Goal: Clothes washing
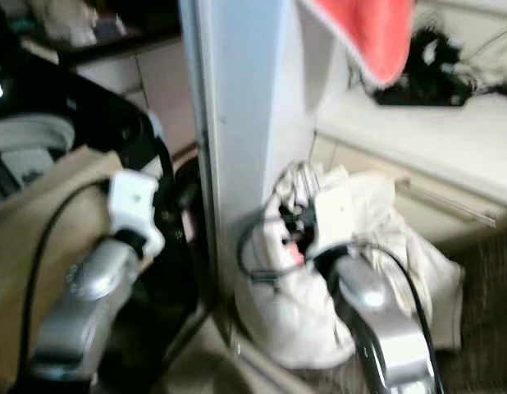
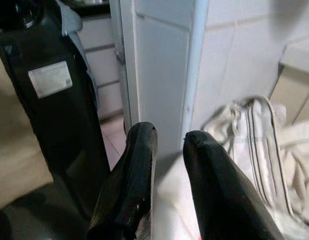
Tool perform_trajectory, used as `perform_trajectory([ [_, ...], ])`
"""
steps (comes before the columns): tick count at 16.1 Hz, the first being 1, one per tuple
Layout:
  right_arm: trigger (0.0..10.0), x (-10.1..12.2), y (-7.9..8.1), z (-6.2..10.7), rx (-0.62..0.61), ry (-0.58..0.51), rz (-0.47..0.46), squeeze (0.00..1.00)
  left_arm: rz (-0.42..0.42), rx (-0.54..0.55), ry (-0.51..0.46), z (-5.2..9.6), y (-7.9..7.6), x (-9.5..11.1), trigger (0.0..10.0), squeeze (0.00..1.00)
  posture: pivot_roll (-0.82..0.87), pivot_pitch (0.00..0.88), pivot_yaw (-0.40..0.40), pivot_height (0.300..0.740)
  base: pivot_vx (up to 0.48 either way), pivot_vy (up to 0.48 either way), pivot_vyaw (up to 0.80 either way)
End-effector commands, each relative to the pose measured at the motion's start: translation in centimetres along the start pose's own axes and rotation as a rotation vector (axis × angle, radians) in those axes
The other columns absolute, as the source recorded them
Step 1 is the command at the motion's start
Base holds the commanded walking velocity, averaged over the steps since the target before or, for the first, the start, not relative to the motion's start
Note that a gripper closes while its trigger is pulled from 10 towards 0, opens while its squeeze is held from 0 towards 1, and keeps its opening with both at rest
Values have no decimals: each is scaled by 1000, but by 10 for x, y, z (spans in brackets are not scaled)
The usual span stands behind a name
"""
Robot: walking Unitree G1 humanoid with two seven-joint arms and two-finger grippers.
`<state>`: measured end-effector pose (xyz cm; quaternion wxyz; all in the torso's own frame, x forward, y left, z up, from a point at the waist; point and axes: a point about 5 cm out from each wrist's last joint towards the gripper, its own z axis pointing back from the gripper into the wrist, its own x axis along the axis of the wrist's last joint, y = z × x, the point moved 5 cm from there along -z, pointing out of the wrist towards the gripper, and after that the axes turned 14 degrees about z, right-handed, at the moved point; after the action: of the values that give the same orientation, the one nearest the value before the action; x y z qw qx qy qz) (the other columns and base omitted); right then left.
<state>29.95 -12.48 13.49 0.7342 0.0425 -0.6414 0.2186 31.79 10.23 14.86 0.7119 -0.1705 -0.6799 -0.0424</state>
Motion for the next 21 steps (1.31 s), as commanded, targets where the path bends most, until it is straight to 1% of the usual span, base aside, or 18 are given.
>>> perform_trajectory([
  [1, 10000, -5, -10, 3, -33, 21, -2, 0, 8, -33, -18, -2, -12, 5, 10000, 0, -45, 6, 3, 740, 292, 0, -456],
  [3, 10000, -4, -12, 2, -35, 14, 11, 0, 8, -34, -17, -2, -12, 5, 10000, 0, -46, 5, 4, 740, 289, 0, 0],
  [4, 10000, -7, -15, 0, -46, 42, -17, 0, 7, -33, -16, -2, -11, 5, 10000, 0, -48, 0, 4, 740, 281, 0, 0],
  [5, 10000, -10, -17, -1, -51, 58, -25, 0, 7, -32, -15, -2, -11, 4, 10000, 0, -47, 0, 4, 740, 281, 0, 0],
  [6, 10000, -15, -22, -3, -72, 85, -24, 0, 13, -26, -15, -1, -9, 4, 10000, 0, -47, 0, 4, 740, 0, 0, 0],
  [7, 10000, -21, -30, -5, -103, 114, -39, 0, 19, -21, -11, 0, -8, 3, 10000, 0, -43, 0, 3, 740, 0, 0, 0],
  [8, 10000, -25, -41, -9, -131, 123, -30, 35, 12, -33, 4, 1, -8, 0, 10000, 0, -43, 0, 3, 740, 0, 0, 0],
  [9, 10000, -29, -51, -12, -161, 131, -52, 1000, 10, -41, 11, 2, -9, -1, 10000, 0, -40, 0, 6, 740, 0, 0, 0],
  [10, 10000, -32, -62, -16, -185, 139, -33, 1000, 14, -63, 19, 2, -11, -2, 10000, 0, -40, 0, 6, 740, 0, 0, 0],
  [11, 10000, -34, -76, -23, -207, 141, -19, 1000, 14, -103, 39, 4, -14, -4, 10000, 0, -33, 0, 11, 740, 0, 0, 0],
  [12, 10000, -35, -86, -31, -215, 131, -10, 1000, 33, -157, 58, 8, -19, -5, 10000, 0, -28, 0, 17, 740, 0, 0, 0],
  [13, 10000, -36, -91, -35, -216, 132, -9, 1000, 45, -185, 73, 9, -22, -6, 10000, 0, -24, 0, 19, 740, 0, 0, 0],
  [15, 10000, -42, -104, -49, -210, 140, -9, 1000, 27, -266, 153, 17, -30, -15, 10000, 0, -4, 15, 32, 740, 0, 0, 0],
  [17, 10000, -50, -110, -62, -176, 144, -40, 1000, 28, -324, 210, 24, -35, -19, 10000, 0, 12, 27, 38, 740, 0, 0, 0],
  [18, 10000, -51, -110, -67, -152, 140, -63, 1000, 29, -351, 239, 29, -36, -20, 10000, 0, 33, 44, 42, 740, 0, 0, 0],
  [20, 10000, -50, -111, -74, -115, 140, -65, 1000, 5, -390, 292, 38, -36, -22, 10000, 0, 55, 65, 45, 740, 0, 0, 0],
  [21, 10000, -50, -113, -76, -118, 146, -67, 1000, 0, -393, 304, 41, -35, -23, 10000, 0, 63, 72, 45, 740, 0, 0, 0],
])
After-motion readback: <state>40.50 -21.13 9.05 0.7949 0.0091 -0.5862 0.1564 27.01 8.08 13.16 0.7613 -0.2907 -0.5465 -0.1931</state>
